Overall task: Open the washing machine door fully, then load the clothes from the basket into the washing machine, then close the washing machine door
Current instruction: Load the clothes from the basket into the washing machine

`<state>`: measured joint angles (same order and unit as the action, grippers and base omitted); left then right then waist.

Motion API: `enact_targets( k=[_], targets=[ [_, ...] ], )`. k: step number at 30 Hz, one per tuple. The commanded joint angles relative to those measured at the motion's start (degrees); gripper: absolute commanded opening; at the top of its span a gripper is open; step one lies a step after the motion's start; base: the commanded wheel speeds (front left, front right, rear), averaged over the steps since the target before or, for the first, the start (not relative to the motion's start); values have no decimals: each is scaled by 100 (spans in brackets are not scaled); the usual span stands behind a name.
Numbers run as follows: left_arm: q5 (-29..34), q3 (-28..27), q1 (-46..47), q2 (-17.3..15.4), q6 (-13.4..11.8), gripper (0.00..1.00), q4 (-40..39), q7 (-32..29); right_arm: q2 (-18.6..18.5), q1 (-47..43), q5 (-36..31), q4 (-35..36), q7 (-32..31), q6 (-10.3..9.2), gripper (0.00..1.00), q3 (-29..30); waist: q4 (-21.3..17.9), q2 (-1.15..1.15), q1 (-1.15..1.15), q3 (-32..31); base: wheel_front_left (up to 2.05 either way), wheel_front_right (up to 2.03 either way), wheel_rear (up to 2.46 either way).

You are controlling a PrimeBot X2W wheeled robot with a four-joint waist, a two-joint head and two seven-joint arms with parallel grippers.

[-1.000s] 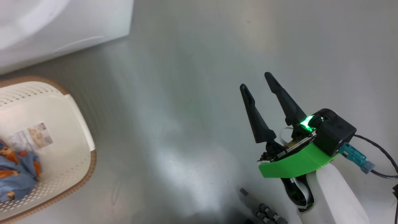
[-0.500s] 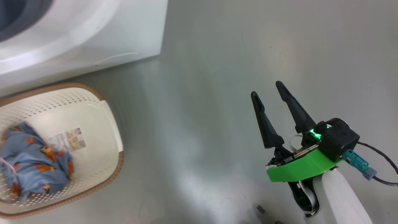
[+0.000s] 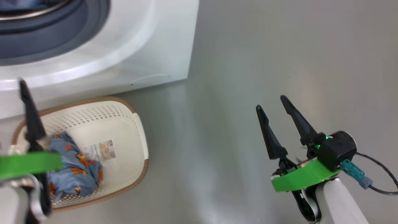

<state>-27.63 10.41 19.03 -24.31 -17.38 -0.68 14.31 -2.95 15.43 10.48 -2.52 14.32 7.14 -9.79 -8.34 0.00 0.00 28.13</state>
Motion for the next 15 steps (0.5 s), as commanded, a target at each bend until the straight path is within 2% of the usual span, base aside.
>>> enact_targets(
  k=[1,8,15],
  targets=[
    [65,-138,-292,-94,-126,100,-290,56,7,-206,-87,85,68,35,100,-54,270,0,0,-388,0,0,0],
    [110,42,-1040,90,-293,100,-530,59,7,-446,-240,43,68,35,100,77,464,0,0,-839,0,0,0],
    [154,248,-1582,244,-315,100,-576,62,7,-804,-352,89,-33,35,100,240,636,0,0,-1404,0,0,0]
  ],
)
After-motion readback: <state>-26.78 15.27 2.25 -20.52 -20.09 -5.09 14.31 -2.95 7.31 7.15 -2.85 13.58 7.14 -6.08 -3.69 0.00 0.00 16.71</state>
